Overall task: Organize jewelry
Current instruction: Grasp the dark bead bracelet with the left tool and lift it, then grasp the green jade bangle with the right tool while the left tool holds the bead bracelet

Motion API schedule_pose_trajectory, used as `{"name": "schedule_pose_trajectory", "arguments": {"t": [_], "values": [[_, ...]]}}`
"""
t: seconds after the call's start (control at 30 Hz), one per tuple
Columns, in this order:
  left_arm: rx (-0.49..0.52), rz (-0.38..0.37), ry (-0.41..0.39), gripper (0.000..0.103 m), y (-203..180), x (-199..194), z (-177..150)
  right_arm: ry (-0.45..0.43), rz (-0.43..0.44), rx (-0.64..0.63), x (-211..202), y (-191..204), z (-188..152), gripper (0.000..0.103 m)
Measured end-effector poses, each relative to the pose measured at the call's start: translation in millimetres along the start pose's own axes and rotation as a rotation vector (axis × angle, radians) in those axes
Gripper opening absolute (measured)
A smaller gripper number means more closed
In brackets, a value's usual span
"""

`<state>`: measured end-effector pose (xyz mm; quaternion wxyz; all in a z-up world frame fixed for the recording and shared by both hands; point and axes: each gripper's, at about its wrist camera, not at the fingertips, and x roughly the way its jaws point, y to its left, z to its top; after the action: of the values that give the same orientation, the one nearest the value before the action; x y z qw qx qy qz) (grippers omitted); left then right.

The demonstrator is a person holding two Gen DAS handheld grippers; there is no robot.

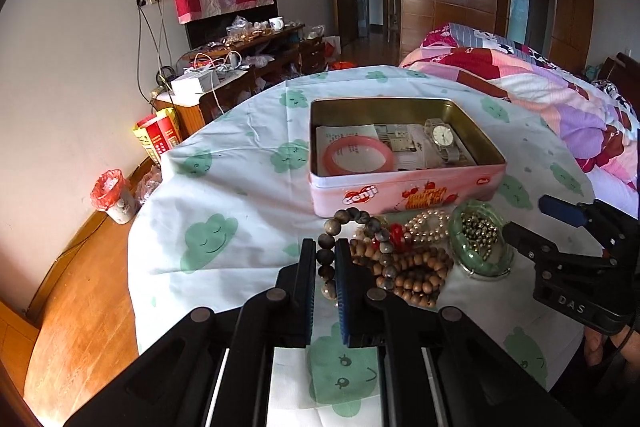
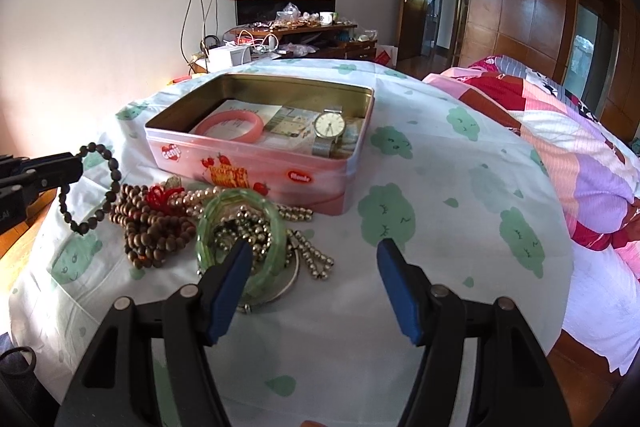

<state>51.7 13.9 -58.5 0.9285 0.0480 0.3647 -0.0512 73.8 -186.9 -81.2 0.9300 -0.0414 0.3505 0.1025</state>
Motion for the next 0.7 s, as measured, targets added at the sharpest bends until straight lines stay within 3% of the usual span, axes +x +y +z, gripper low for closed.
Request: {"name": "schedule_pose_trajectory", "arguments": {"t": [0.1,0.33,0.47,0.57,0.7], "values": [[0.005,-0.006,0.002,0.008,-1.2,2.5,0.0,0.001,0.006,0.001,3.9,-0.7,5.1,0.054],[0.011,-0.016,0.008,0.008,-3.4,4.0,-1.7,0.006,0.019,-0.033,11.3,5.2,13.9,0.051],[0.008,-0.018,0.01,0.008,-4.0,4.0,-2.7,0.038,0.027,-0.063,18.7,11.2,12.6,0.029],[0.011,-0.023,0.013,0.008,-5.1,4.4,-3.8,0.045,0.034,-0.071,19.0,11.8,11.3,0.025],[0.013,-0.023,0.012,0.008,-5.1,4.3,-4.1,0.045,0.061,-0.092,17.1,15.9,8.6,0.01]]}}
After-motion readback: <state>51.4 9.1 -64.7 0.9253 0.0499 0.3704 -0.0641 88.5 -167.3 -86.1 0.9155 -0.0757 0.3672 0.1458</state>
